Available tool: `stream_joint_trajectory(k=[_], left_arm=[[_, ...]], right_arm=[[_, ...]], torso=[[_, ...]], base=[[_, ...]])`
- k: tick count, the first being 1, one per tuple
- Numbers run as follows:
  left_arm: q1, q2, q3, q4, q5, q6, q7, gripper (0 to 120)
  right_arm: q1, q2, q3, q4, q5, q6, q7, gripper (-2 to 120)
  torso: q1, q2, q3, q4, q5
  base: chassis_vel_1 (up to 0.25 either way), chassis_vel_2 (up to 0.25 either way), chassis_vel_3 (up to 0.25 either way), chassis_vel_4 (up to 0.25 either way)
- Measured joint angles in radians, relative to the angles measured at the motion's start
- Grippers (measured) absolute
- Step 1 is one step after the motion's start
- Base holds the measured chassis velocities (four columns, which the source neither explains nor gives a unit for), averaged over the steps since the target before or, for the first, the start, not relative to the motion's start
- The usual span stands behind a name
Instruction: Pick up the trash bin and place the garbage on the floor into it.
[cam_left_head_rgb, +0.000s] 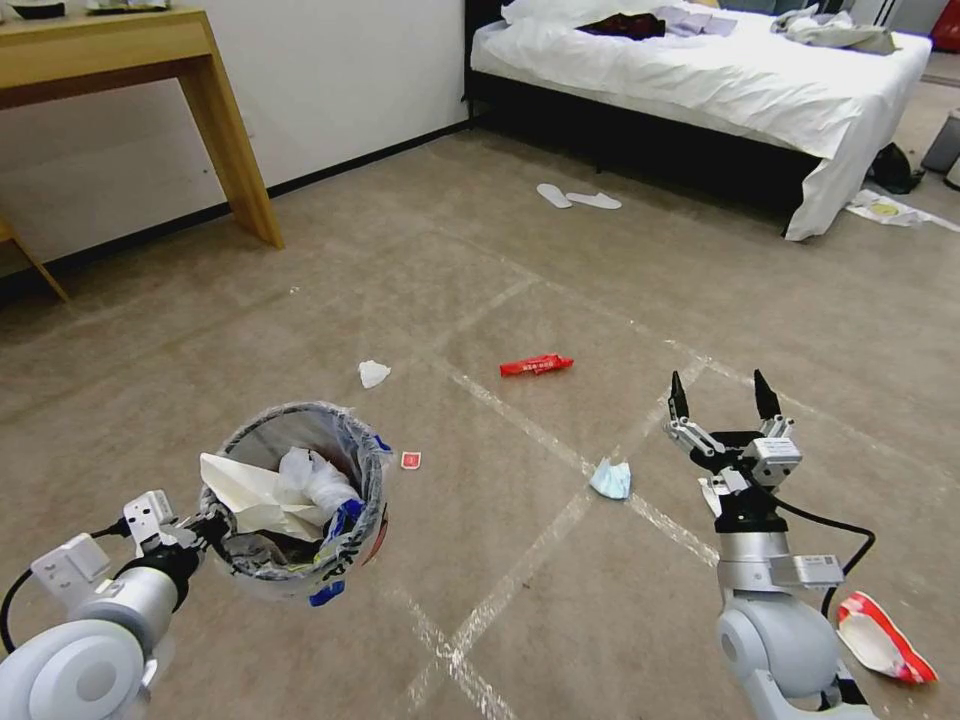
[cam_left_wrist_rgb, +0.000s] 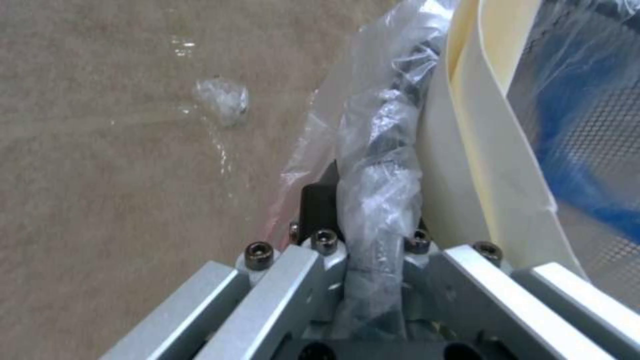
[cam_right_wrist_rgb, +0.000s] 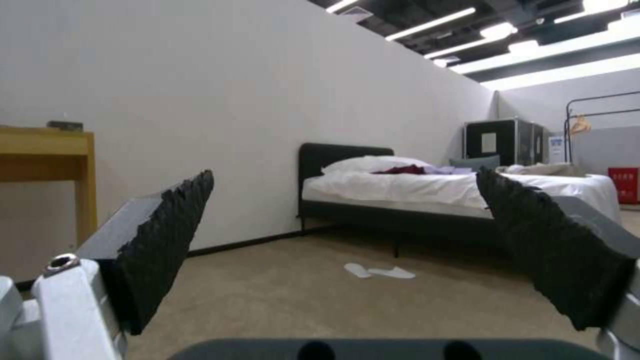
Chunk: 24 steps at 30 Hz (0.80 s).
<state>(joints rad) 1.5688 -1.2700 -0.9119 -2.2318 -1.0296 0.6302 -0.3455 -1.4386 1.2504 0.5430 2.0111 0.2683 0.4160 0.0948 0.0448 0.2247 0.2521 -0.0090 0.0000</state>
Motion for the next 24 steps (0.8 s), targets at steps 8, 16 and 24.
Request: stream_joint_trajectory(k=[8, 16, 24], left_arm=[[-0.004, 0.000, 0.002, 0.004, 0.000, 0.000, 0.000, 1], [-0.005, 0.000, 0.003, 0.006, 0.001, 0.000, 0.000, 1], [0.000, -0.004, 0.002, 0.005, 0.002, 0.000, 0.000, 1]], right_arm=[[0.002, 0.002, -0.001, -0.007, -0.004, 0.005, 0.000, 100], [0.003, 0.004, -0.010, -0.012, -0.007, 0.020, -0.004, 100], [-0.002, 0.011, -0.018, -0.011, -0.012, 0.026, -0.007, 100]], torso=[[0.000, 0.000, 0.000, -0.0002, 0.0001], [0.000, 0.000, 0.000, 0.0001, 0.0000], [0.000, 0.000, 0.000, -0.0002, -0.0001]], base=[[-0.156, 0.132, 0.140, -0.139], [-0.115, 0.110, 0.111, -0.098], [-0.006, 0.003, 0.004, -0.007]])
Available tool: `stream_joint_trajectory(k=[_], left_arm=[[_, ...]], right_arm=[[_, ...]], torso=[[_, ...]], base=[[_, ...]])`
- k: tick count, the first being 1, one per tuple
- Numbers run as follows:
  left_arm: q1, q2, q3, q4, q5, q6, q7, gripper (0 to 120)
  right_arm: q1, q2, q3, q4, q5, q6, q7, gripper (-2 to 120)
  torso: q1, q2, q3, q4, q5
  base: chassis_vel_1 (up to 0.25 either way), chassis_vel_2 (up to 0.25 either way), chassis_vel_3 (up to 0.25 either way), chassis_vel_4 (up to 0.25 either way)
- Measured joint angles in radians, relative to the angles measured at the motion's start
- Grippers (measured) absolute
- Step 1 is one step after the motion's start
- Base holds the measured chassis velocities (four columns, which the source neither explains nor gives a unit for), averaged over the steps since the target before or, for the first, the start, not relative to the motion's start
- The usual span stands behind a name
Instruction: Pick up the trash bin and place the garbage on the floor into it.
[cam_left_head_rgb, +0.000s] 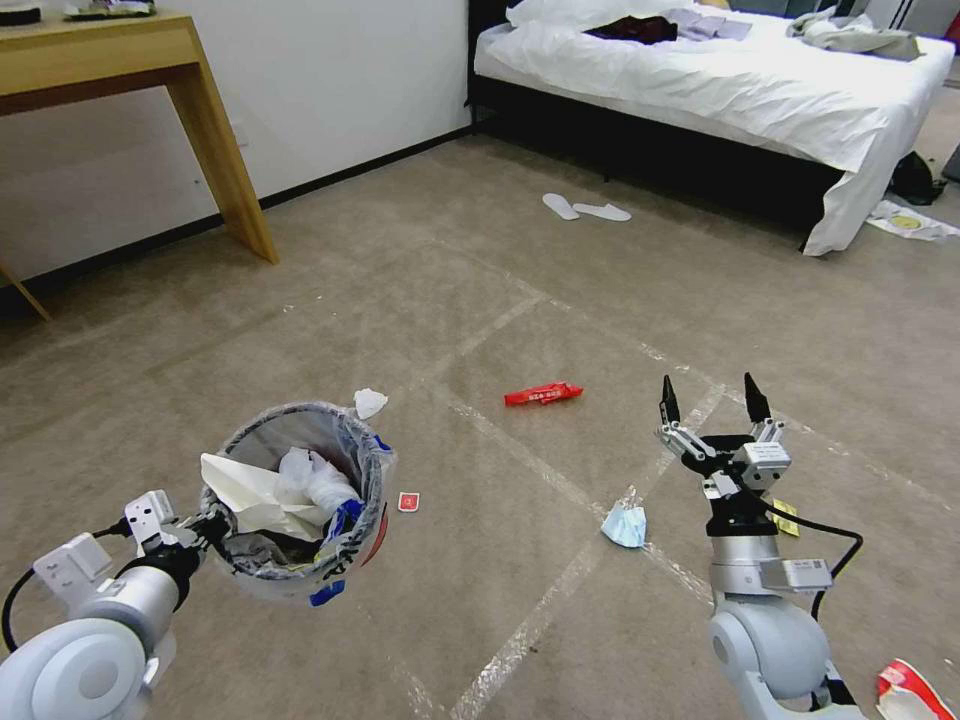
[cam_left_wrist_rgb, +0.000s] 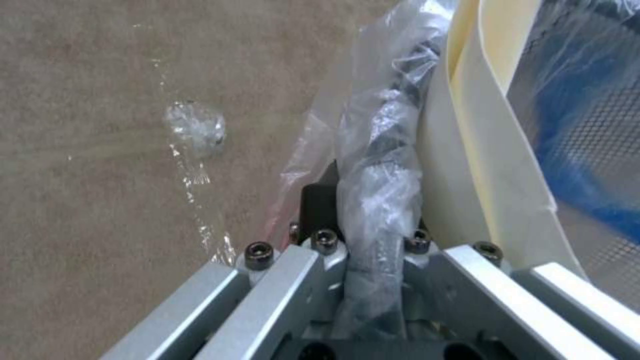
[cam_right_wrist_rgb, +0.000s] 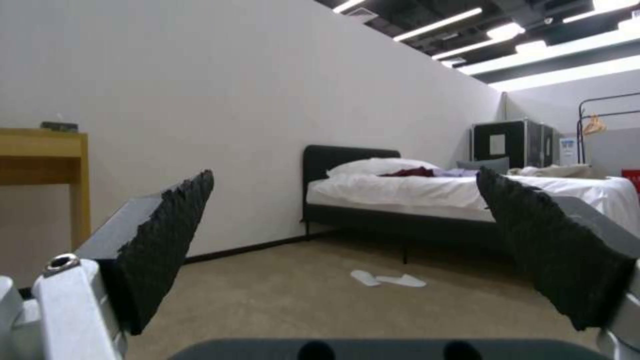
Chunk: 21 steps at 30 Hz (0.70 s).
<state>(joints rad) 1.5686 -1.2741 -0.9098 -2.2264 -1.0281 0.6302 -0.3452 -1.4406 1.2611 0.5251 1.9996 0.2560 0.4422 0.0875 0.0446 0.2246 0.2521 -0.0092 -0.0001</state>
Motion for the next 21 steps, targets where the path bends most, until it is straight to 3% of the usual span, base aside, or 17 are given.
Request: stream_joint_trajectory(k=[21], left_arm=[[-0.008, -0.005, 0.002, 0.006, 0.000, -0.001, 0.001, 1]], right_arm=[[-0.007, 0.006, 0.002, -0.007, -0.012, 0.007, -0.013, 100]], torso=[[0.000, 0.000, 0.000, 0.0000, 0.0000]], base=[[0.000, 0.000, 0.000, 0.000]])
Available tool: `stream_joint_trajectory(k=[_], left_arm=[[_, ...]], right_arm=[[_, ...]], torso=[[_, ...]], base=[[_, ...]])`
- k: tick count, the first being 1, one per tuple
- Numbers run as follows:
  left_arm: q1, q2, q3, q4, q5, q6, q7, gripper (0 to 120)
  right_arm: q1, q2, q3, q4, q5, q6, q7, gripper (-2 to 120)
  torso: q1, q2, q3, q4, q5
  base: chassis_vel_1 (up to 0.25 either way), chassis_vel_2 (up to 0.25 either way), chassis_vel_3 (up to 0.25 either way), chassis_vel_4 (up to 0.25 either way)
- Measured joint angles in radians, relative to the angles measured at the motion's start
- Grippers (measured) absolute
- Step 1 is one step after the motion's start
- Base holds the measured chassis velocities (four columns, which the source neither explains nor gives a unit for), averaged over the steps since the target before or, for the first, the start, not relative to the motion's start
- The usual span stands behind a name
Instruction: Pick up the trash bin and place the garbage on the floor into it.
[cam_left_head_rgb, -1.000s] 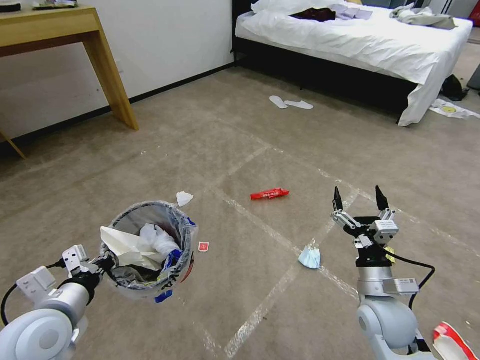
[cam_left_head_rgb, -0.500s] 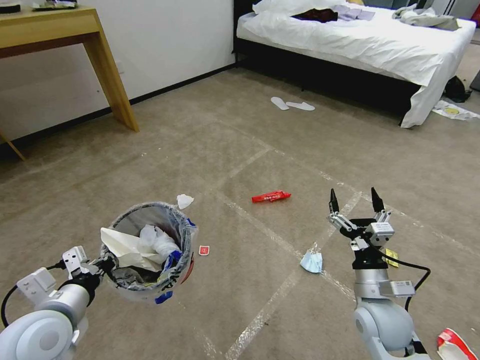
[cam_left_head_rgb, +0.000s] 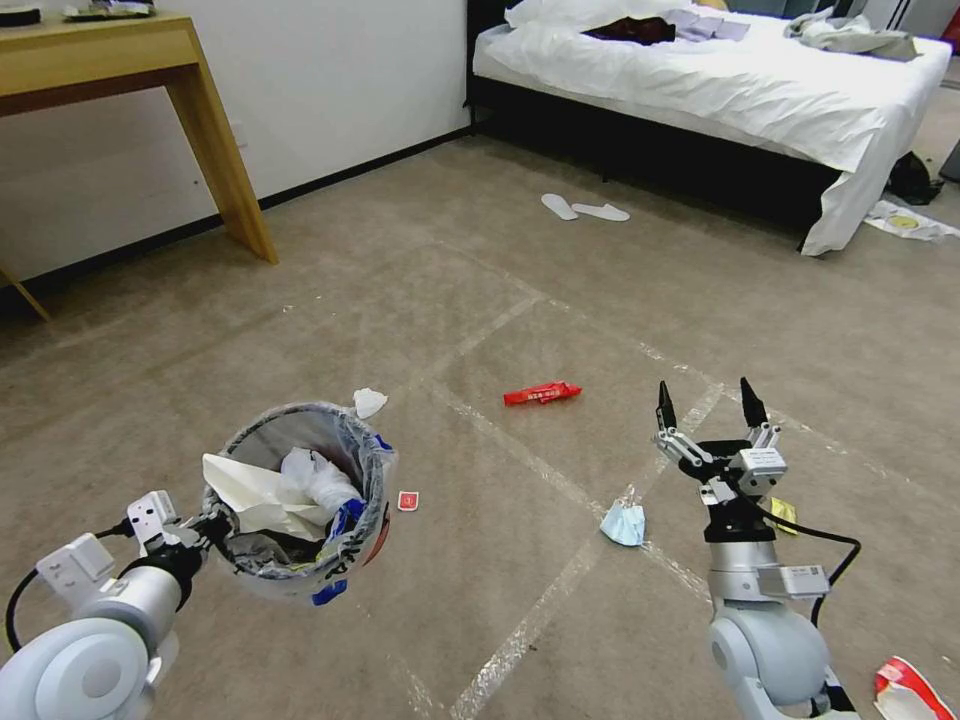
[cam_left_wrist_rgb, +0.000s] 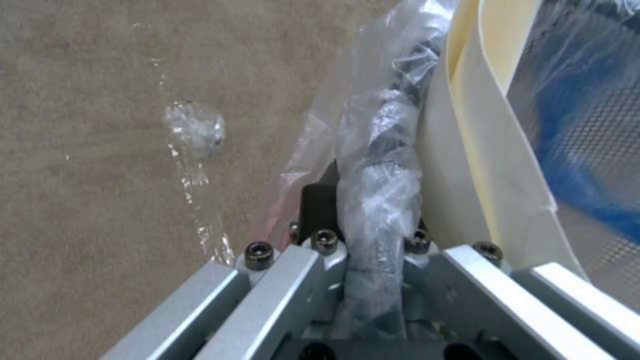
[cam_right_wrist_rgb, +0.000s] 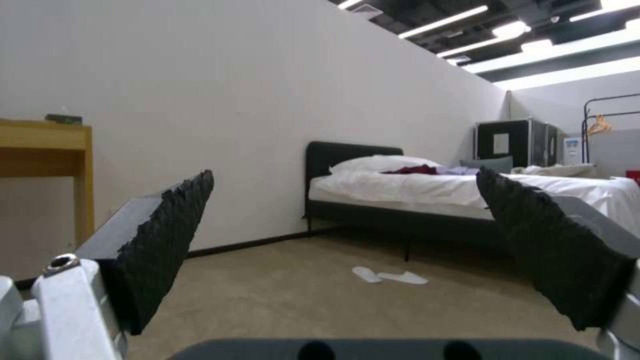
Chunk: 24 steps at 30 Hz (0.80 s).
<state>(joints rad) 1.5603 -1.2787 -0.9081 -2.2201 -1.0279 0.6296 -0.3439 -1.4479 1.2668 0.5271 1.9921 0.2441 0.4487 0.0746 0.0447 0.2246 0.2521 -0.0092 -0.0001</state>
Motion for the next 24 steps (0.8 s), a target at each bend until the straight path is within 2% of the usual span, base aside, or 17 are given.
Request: stream_joint_trajectory(k=[9, 18, 21, 22, 23, 24], left_arm=[[-0.003, 0.012, -0.014, 0.011, -0.011, -0.002, -0.001, 1], [-0.008, 0.008, -0.011, 0.021, -0.011, -0.002, -0.002, 1], [-0.013, 0.007, -0.009, 0.027, -0.010, -0.002, -0.003, 1], [-0.017, 0.008, -0.009, 0.031, -0.010, -0.002, -0.003, 1], [-0.017, 0.008, -0.009, 0.031, -0.010, -0.002, -0.003, 1], [-0.020, 0.010, -0.010, 0.035, -0.011, -0.002, -0.004, 1]], right_arm=[[0.023, -0.003, -0.018, -0.016, 0.002, -0.014, 0.008, 100], [0.041, -0.006, -0.026, -0.039, 0.005, -0.034, 0.037, 100], [0.044, -0.013, -0.034, -0.053, 0.008, -0.077, 0.089, 100], [0.049, -0.019, -0.049, -0.058, 0.027, -0.126, 0.143, 100], [0.049, -0.019, -0.049, -0.058, 0.027, -0.126, 0.143, 100], [0.055, -0.023, -0.062, -0.060, 0.061, -0.179, 0.190, 100]], torso=[[0.000, 0.000, 0.000, 0.0000, 0.0000], [0.000, 0.000, 0.000, 0.0001, 0.0000], [0.000, 0.000, 0.000, 0.0000, 0.0000], [0.000, 0.000, 0.000, 0.0000, 0.0000], [0.000, 0.000, 0.000, 0.0000, 0.0000], [0.000, 0.000, 0.000, 0.0000, 0.0000]], base=[[-0.060, 0.042, 0.050, -0.052], [-0.076, 0.065, 0.080, -0.066], [0.000, 0.000, 0.000, 0.000], [0.000, 0.000, 0.000, 0.000], [0.000, 0.000, 0.000, 0.000], [0.000, 0.000, 0.000, 0.000]])
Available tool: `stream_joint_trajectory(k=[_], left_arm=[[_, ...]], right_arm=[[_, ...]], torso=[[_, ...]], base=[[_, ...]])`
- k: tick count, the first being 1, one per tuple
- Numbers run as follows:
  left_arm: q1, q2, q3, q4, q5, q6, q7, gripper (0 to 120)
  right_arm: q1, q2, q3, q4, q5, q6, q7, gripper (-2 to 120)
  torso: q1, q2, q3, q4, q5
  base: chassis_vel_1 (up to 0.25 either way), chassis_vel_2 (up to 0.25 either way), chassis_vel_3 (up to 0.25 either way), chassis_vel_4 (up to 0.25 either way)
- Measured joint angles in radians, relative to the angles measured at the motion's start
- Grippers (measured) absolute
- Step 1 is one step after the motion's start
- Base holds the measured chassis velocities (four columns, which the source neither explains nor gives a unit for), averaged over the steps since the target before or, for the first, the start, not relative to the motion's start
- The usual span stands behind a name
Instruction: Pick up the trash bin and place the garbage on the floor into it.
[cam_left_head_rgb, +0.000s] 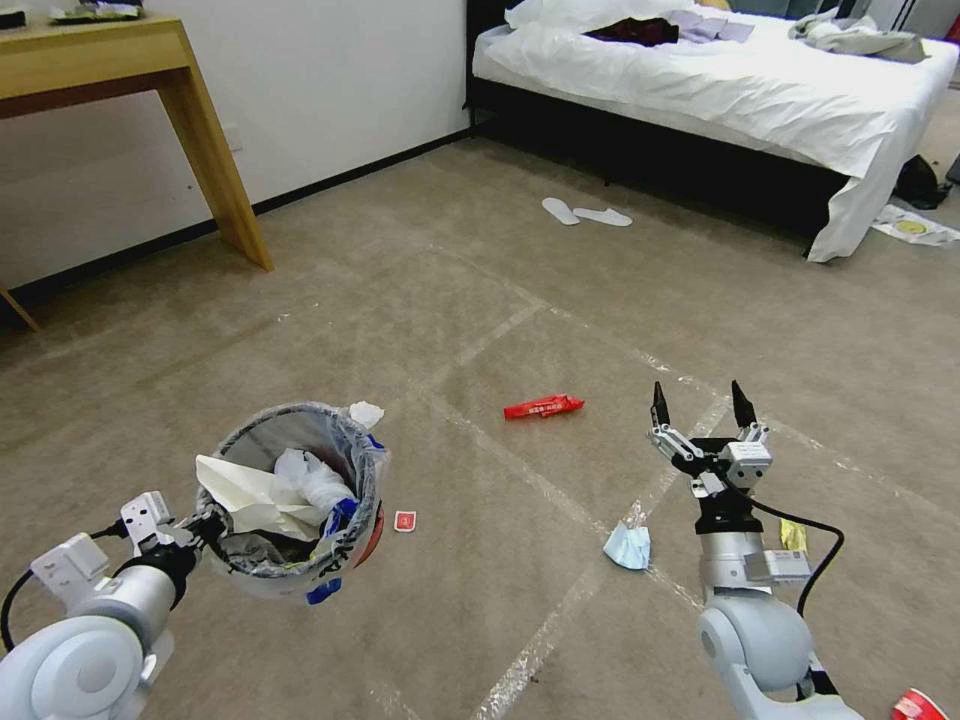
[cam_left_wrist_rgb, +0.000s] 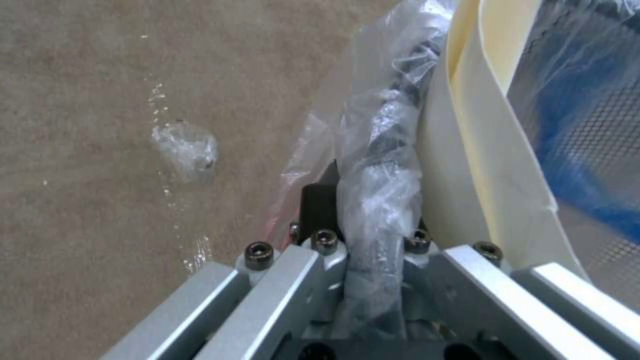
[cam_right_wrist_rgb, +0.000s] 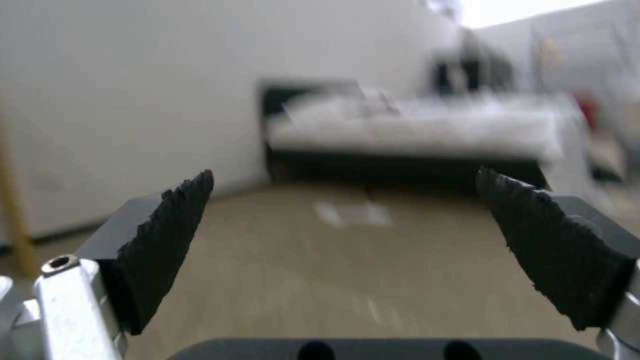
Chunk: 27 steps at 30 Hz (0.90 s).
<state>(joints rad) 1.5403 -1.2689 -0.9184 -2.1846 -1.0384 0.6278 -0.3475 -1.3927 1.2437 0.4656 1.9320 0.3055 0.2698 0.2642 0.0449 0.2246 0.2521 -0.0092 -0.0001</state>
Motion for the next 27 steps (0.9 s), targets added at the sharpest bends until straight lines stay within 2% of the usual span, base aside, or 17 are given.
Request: stream_joint_trajectory(k=[1, 2, 3, 4, 5, 6, 7, 10, 13, 16, 19, 21, 25, 27], left_arm=[[0.000, 0.000, 0.000, 0.000, 0.000, 0.000, 0.000, 1], [-0.003, 0.003, -0.004, 0.007, 0.000, 0.000, -0.001, 1], [-0.004, 0.005, -0.007, 0.010, -0.001, 0.000, -0.001, 1], [-0.005, 0.012, -0.015, 0.018, -0.001, 0.000, -0.001, 1], [-0.005, 0.012, -0.015, 0.018, -0.001, 0.000, -0.001, 1], [-0.005, 0.016, -0.021, 0.022, -0.001, 0.000, -0.001, 1], [-0.005, 0.016, -0.021, 0.022, -0.001, 0.000, -0.001, 1], [-0.004, 0.017, -0.028, 0.026, -0.003, 0.000, -0.001, 1], [-0.004, 0.016, -0.028, 0.029, -0.003, 0.000, -0.001, 1], [-0.008, 0.011, -0.027, 0.038, -0.001, 0.000, -0.001, 1], [-0.009, 0.010, -0.027, 0.040, 0.000, 0.000, -0.001, 1], [-0.010, 0.008, -0.025, 0.044, 0.003, -0.001, -0.001, 1], [-0.010, 0.006, -0.024, 0.044, 0.004, -0.001, -0.002, 1], [-0.011, 0.004, -0.023, 0.045, 0.004, -0.001, -0.002, 1]], right_arm=[[0.000, 0.000, 0.000, 0.000, 0.000, 0.000, 0.000, 100], [0.010, -0.008, -0.022, -0.001, 0.070, -0.103, 0.085, 100], [0.017, -0.014, -0.033, -0.001, 0.111, -0.169, 0.130, 100], [0.040, -0.023, -0.060, -0.006, 0.220, -0.329, 0.250, 100], [0.040, -0.023, -0.060, -0.006, 0.220, -0.329, 0.250, 100], [0.069, -0.026, -0.074, -0.025, 0.301, -0.447, 0.326, 100], [0.069, -0.026, -0.074, -0.025, 0.301, -0.447, 0.326, 100], [0.169, -0.016, -0.105, -0.123, 0.540, -0.681, 0.463, 100], [0.200, -0.009, -0.119, -0.167, 0.595, -0.721, 0.490, 100], [0.283, 0.012, -0.170, -0.333, 0.643, -0.774, 0.511, 100], [0.305, 0.020, -0.182, -0.383, 0.645, -0.783, 0.511, 100], [0.354, 0.037, -0.209, -0.496, 0.633, -0.784, 0.500, 100], [0.383, 0.048, -0.227, -0.564, 0.623, -0.780, 0.479, 100], [0.421, 0.071, -0.248, -0.663, 0.587, -0.762, 0.447, 100]], torso=[[0.000, 0.000, 0.000, 0.0000, 0.0000], [0.000, 0.000, 0.000, -0.0001, 0.0000], [0.000, 0.000, 0.000, 0.0000, -0.0001], [0.000, 0.000, 0.000, -0.0002, 0.0000], [0.000, 0.000, 0.000, -0.0002, 0.0000], [0.000, 0.000, 0.000, 0.0001, 0.0000], [0.000, 0.000, 0.000, 0.0001, 0.0000], [0.000, 0.000, 0.000, 0.0000, -0.0001], [0.000, 0.000, 0.000, 0.0002, -0.0001], [0.000, 0.000, 0.000, 0.0002, -0.0001], [0.000, 0.000, 0.000, 0.0000, 0.0000], [0.000, 0.000, 0.000, 0.0000, -0.0001], [0.000, 0.000, 0.000, 0.0000, 0.0000], [0.000, 0.000, 0.000, 0.0000, -0.0002]], base=[[0.000, 0.000, 0.000, 0.000], [0.000, 0.000, 0.000, 0.000], [0.000, 0.000, 0.000, 0.000], [0.000, 0.000, 0.000, 0.000], [0.000, 0.000, 0.000, 0.000], [0.000, 0.000, 0.000, 0.000], [0.000, 0.000, 0.000, 0.000], [0.000, 0.000, 0.000, 0.000], [0.000, 0.000, 0.000, 0.000], [0.000, 0.000, 0.000, 0.000], [0.000, 0.000, 0.000, 0.000], [0.000, 0.000, 0.000, 0.000], [0.000, 0.000, 0.000, 0.000], [0.000, 0.000, 0.000, 0.000]])
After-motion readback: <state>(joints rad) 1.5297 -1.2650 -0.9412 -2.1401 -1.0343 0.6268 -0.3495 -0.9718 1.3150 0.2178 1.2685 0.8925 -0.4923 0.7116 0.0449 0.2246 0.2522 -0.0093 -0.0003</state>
